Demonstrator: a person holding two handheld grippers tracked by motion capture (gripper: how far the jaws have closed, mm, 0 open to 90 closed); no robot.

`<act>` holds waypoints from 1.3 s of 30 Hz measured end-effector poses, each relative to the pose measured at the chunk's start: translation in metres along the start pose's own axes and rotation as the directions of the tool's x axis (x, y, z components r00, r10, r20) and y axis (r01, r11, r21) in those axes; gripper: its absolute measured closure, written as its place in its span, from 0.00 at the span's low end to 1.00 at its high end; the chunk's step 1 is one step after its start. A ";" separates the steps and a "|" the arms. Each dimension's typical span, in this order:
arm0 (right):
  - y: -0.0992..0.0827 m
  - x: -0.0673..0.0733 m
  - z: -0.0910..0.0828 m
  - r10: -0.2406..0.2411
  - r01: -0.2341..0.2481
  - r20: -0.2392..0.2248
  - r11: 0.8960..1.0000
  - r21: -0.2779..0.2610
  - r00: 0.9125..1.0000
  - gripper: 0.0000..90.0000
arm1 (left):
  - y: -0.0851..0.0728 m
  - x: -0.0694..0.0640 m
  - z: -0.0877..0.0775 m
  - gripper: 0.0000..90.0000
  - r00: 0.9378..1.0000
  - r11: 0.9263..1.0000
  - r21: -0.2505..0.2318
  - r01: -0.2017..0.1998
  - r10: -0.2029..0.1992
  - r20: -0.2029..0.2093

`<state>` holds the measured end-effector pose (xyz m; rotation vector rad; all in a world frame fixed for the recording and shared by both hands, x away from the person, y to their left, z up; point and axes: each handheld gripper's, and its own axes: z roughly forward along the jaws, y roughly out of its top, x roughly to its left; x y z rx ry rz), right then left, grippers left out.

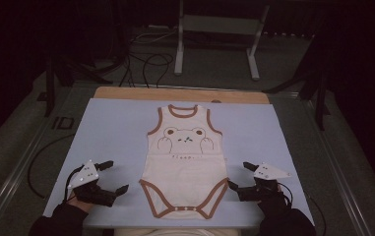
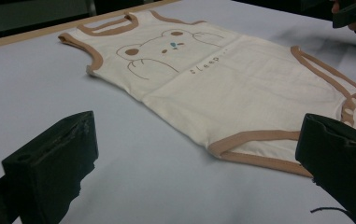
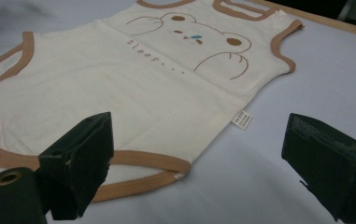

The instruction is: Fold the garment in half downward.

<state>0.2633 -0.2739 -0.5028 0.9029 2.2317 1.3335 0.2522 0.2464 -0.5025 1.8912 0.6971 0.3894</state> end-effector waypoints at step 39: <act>0.024 0.013 -0.005 -0.016 0.016 0.012 1.000 0.001 1.000 0.10 | 0.013 -0.001 -0.002 0.00 0.999 1.000 -0.018 0.008 -0.007 0.035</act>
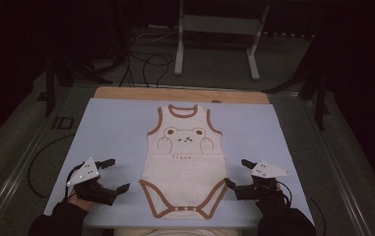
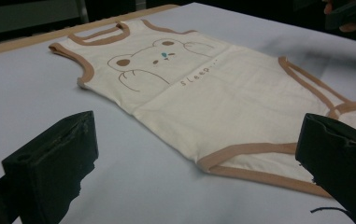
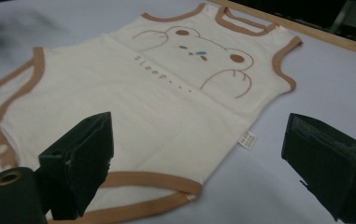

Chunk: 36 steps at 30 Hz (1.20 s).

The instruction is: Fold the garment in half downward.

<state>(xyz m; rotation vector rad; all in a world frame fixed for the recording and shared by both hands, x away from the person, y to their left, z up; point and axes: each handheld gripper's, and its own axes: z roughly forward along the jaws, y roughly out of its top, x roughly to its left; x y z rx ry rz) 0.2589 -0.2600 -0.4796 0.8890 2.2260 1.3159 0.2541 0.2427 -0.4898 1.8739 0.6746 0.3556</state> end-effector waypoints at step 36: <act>0.090 -0.028 0.012 -0.076 0.077 0.025 0.996 -0.039 0.997 0.10 | 0.070 0.027 0.017 0.00 0.999 0.998 0.049 -0.031 0.032 -0.003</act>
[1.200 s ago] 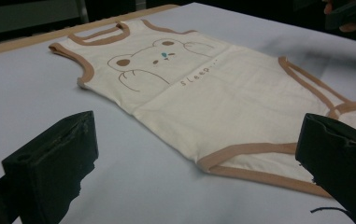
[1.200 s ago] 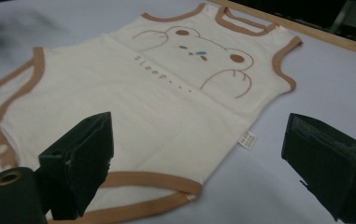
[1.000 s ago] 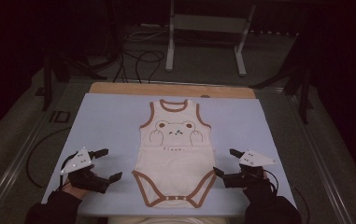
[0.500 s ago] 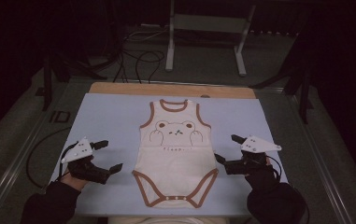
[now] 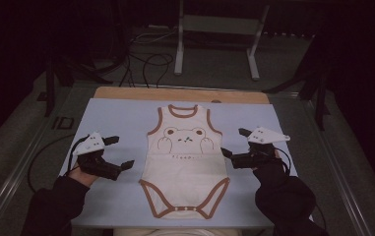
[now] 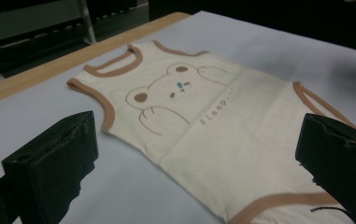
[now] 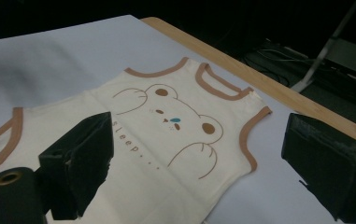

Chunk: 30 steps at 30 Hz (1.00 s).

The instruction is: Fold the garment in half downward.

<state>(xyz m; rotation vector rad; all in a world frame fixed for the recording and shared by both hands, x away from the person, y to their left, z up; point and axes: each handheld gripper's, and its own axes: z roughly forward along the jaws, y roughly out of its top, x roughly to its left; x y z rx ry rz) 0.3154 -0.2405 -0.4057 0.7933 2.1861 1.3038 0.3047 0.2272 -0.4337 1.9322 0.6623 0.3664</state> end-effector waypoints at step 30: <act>-0.019 -0.025 0.068 0.095 -0.092 -0.023 0.988 0.127 0.995 0.10 | 0.015 0.025 0.070 0.00 1.000 0.994 0.106 0.016 -0.015 -0.002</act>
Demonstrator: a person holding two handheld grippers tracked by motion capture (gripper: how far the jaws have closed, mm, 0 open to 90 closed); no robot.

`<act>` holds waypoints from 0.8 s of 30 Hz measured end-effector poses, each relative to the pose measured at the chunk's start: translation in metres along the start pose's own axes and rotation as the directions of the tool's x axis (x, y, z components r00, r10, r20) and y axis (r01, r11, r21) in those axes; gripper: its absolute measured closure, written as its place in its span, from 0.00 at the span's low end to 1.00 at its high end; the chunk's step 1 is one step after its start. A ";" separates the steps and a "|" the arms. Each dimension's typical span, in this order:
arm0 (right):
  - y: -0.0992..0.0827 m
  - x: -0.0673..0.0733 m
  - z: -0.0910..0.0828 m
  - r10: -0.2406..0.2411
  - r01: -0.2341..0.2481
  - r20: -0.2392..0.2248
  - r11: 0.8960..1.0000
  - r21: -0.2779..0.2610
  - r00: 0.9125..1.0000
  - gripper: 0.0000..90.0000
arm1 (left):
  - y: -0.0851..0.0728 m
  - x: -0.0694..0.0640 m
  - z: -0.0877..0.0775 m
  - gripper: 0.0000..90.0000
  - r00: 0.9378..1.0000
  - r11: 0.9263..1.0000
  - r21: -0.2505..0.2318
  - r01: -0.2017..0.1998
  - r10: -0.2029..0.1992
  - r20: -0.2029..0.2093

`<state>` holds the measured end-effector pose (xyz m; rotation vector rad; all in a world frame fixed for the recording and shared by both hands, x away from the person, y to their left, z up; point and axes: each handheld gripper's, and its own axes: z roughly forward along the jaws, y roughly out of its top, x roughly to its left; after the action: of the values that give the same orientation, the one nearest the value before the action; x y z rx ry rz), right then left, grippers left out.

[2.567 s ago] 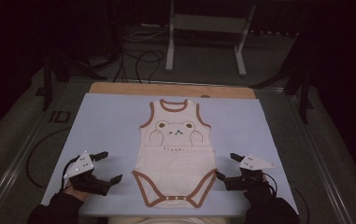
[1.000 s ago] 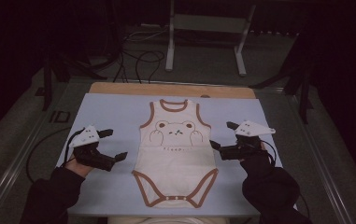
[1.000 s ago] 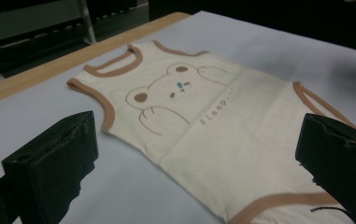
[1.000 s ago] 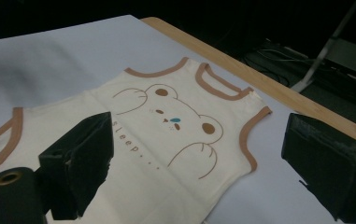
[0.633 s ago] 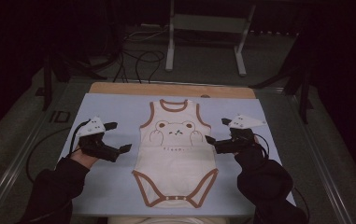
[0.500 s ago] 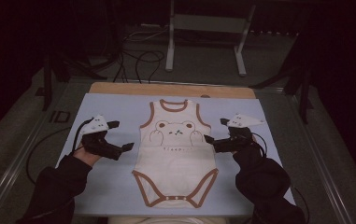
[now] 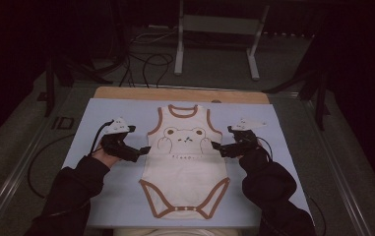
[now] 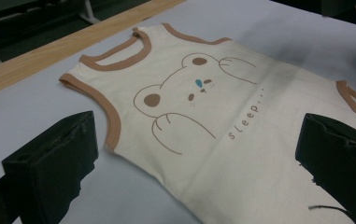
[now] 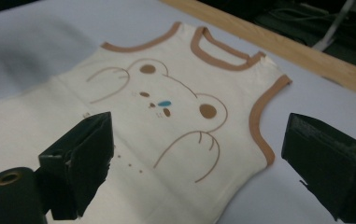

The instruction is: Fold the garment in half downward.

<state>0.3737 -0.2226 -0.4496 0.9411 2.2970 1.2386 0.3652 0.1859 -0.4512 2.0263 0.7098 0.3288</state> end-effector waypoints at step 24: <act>-0.023 -0.015 0.038 0.102 -0.108 0.062 0.989 0.102 0.993 0.10 | -0.019 0.016 0.052 0.00 0.988 0.975 0.167 0.146 -0.136 -0.069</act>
<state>0.3978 -0.2194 -0.4894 1.1328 2.3136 1.1257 0.3962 0.1674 -0.4958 2.1207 0.9402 0.2501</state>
